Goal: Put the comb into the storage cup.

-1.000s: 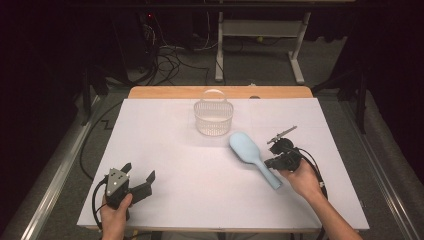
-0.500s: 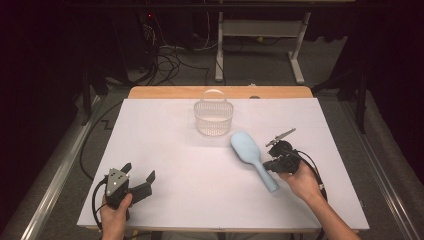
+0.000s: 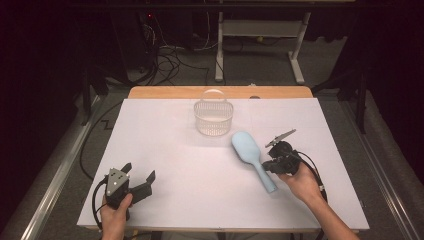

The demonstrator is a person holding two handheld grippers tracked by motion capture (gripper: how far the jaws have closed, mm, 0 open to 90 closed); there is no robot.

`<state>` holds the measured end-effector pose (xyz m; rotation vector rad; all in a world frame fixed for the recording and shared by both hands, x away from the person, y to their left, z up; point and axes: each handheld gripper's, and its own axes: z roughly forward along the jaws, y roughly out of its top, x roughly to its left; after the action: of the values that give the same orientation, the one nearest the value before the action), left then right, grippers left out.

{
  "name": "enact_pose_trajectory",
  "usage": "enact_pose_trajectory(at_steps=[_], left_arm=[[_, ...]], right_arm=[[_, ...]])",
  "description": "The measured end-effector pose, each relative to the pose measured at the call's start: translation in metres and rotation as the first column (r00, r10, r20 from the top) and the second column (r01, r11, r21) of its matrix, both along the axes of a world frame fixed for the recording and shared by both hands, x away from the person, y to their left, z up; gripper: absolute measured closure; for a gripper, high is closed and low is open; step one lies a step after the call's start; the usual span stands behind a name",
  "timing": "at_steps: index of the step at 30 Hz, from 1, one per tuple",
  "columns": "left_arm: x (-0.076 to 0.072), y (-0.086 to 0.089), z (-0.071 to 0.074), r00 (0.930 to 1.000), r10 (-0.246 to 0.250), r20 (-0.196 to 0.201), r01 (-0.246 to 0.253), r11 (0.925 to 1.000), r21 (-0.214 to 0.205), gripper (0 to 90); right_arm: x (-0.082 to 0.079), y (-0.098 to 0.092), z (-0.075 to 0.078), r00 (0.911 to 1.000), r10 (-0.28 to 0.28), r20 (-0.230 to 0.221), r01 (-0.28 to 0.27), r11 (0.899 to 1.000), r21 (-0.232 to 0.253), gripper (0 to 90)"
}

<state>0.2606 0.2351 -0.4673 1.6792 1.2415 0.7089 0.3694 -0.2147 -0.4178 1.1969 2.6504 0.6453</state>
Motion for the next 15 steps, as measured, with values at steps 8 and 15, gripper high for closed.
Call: enact_pose_trajectory(at_steps=[8, 15], left_arm=[[0.0, -0.0002, 0.0, 1.0, -0.001, 0.0, 0.001, 1.0, 0.001, 15.0], [0.0002, -0.0005, 0.0, 1.0, -0.004, 0.0, 0.004, 1.0, 0.001, 15.0]], right_arm=[[0.0013, -0.0011, 0.0048, 0.999, -0.044, 0.01, 0.043, 0.998, 0.035, 58.8], [0.0023, 0.0067, 0.0004, 0.999, -0.044, 0.005, 0.044, 0.998, 0.036, 44.0]])
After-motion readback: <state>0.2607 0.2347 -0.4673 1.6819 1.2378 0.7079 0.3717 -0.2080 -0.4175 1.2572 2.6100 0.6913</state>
